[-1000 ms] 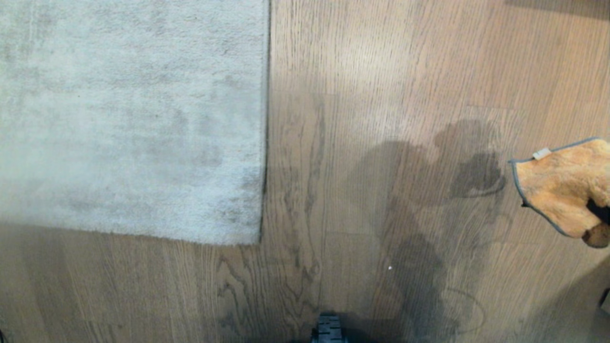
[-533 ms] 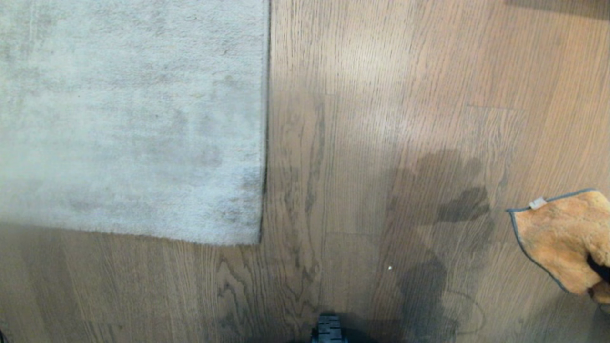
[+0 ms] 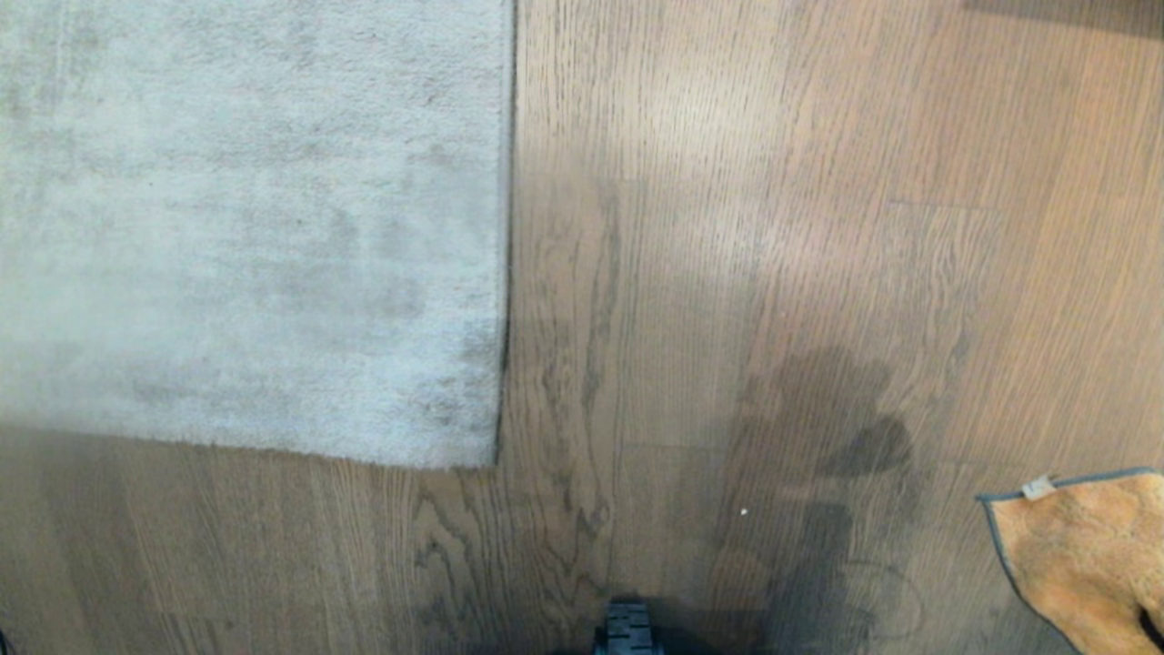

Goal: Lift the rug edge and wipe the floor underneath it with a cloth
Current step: Lift up the carpet

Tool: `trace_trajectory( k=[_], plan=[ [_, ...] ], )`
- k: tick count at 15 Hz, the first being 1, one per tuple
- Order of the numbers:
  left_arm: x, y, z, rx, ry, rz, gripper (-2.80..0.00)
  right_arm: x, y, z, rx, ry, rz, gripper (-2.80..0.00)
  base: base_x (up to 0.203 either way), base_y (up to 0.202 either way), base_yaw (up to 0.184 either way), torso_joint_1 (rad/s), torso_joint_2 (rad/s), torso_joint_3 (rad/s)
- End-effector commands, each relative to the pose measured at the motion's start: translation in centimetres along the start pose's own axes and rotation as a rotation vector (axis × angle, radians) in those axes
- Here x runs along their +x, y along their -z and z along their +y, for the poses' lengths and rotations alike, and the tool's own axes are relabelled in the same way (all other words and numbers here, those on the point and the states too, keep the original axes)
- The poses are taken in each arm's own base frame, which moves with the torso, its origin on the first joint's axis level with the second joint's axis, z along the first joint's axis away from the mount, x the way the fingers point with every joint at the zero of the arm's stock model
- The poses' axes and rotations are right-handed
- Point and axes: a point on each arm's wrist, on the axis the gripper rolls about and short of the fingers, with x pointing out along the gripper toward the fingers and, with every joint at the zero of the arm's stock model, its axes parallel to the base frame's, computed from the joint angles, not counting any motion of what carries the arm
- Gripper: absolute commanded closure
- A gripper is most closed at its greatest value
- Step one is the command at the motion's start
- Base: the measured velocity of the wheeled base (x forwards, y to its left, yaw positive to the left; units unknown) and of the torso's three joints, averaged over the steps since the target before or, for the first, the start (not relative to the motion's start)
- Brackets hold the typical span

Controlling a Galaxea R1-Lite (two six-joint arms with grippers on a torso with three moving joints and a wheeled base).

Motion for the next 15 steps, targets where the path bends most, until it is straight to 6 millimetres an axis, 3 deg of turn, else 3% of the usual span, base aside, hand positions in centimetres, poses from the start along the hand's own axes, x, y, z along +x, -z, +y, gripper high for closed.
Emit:
trace_trajectory(
  k=[1, 8, 15],
  plan=[
    [0.0, 0.0, 0.0, -0.001, -0.001, 0.0, 0.0, -1.5, 1.1, 0.2, -0.011, 0.002, -0.069, 0.0, 0.0, 0.0, 0.0, 0.0, 0.0, 0.0],
    [0.0, 0.0, 0.0, -0.001, -0.001, 0.0, 0.0, -3.0, 3.2, 0.4, -0.025, 0.032, -0.109, 0.0, 0.0, 0.0, 0.0, 0.0, 0.0, 0.0],
    [0.0, 0.0, 0.0, -0.001, -0.001, 0.0, 0.0, -3.5, 3.7, 0.5, -0.012, 0.033, -0.146, 0.0, 0.0, 0.0, 0.0, 0.0, 0.0, 0.0]
  ],
)
